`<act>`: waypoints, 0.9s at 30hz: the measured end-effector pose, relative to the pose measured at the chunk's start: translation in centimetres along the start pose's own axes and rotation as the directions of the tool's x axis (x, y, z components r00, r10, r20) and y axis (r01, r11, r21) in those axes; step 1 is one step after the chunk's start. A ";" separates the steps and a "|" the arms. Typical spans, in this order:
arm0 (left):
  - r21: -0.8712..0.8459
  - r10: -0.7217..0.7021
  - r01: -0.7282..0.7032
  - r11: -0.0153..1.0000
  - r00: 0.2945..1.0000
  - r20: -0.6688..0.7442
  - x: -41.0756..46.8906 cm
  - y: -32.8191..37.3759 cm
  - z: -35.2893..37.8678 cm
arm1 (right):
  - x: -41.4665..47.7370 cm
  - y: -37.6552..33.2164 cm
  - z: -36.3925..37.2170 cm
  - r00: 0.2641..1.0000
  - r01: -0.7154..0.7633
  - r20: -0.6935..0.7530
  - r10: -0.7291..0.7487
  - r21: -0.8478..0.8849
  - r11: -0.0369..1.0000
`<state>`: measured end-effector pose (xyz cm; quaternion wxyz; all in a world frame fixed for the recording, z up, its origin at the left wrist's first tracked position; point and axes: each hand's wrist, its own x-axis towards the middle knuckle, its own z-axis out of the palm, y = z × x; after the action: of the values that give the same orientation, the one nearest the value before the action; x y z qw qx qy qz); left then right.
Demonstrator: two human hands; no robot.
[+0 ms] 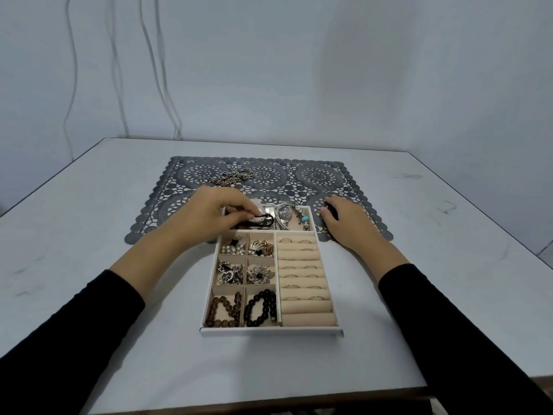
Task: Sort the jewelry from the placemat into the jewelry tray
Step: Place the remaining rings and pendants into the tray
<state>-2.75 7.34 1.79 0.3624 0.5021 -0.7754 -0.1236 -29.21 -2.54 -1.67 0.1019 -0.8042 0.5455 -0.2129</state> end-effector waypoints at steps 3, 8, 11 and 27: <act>0.028 0.009 -0.009 1.000 1.000 0.030 0.0 -0.3 0.0 | 0.0 0.0 0.0 1.000 0.001 0.001 -0.001 0.005 1.000; 0.005 0.016 -0.017 1.000 0.997 0.082 -0.1 -0.3 0.1 | -0.1 -0.1 -0.1 1.000 0.001 0.003 -0.001 0.010 1.000; 0.027 0.004 -0.007 1.000 0.995 0.103 -0.2 -0.5 -0.3 | -0.1 -0.1 -0.1 1.000 0.002 0.003 -0.002 0.016 1.000; 0.017 -0.062 0.061 0.998 0.994 0.095 -0.5 -0.2 -0.7 | -0.1 -0.2 -0.3 1.000 -0.003 0.017 0.003 -0.018 1.000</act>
<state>-2.03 7.85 1.94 0.3175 0.5220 -0.7767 -0.1530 -29.18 -2.33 -1.38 0.0997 -0.8061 0.5475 -0.2012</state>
